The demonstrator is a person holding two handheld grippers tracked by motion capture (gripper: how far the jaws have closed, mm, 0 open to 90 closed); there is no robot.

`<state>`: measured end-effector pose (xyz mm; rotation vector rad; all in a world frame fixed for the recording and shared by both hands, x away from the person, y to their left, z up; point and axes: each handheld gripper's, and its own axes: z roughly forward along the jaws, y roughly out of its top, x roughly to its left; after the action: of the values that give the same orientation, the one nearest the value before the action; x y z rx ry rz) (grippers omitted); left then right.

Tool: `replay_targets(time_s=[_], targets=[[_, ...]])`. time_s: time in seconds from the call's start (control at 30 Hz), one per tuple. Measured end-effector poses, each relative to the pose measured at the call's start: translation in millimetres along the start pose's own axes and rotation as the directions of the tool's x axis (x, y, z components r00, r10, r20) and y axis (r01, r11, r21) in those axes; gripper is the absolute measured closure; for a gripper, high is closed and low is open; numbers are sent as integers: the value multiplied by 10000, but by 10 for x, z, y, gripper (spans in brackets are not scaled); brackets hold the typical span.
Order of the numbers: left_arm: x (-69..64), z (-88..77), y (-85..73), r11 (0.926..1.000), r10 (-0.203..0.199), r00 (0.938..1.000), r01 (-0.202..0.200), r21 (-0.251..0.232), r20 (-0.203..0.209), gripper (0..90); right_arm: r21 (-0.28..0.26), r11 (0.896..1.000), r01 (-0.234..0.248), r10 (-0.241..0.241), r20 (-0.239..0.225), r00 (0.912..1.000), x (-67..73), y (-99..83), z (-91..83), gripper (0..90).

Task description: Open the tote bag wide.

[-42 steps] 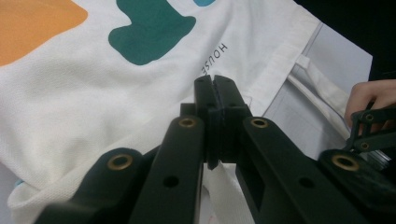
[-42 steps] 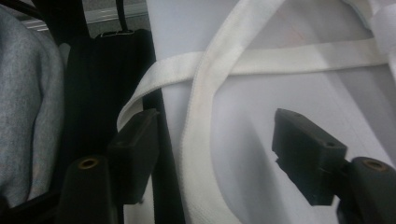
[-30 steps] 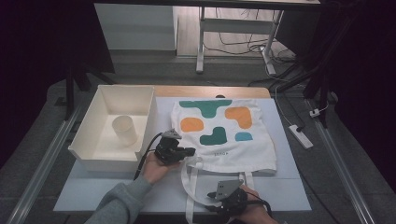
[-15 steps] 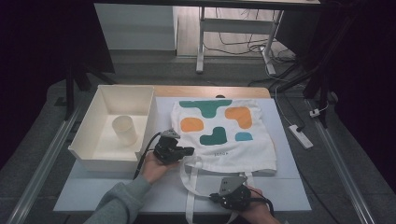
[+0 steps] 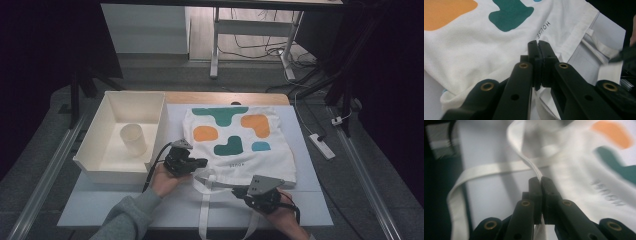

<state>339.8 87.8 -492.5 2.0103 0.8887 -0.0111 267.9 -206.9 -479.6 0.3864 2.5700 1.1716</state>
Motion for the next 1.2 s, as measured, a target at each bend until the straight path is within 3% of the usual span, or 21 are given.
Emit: replay_targets(time_s=[0.17,0.4,0.63,0.87,1.1,1.2], targets=[[-2,-1,-1,9999,-84,10000,84,-76,17,883,-372,9990,-242,270,761,9967,-221,70,-93,868],[-8,-14,-5,9998,-99,10000,100,-149,6,880,-561,9965,-627,711,1623,9842,-546,121,-83,867],[6,-18,-13,9997,-132,9999,132,-189,-8,877,-640,9933,-959,1072,2075,9723,-807,147,-28,867],[4,-5,-12,9998,-119,9999,118,-173,-11,877,-615,9901,-1263,1373,2352,9622,-961,117,1,867],[28,4,-9,9995,-179,9998,176,-247,-125,886,-653,9853,-1576,1697,2829,9440,-1165,75,21,867],[29,25,-8,9996,-168,9998,165,-218,-114,884,-670,9785,-1950,2062,3157,9262,-1321,29,26,867]])
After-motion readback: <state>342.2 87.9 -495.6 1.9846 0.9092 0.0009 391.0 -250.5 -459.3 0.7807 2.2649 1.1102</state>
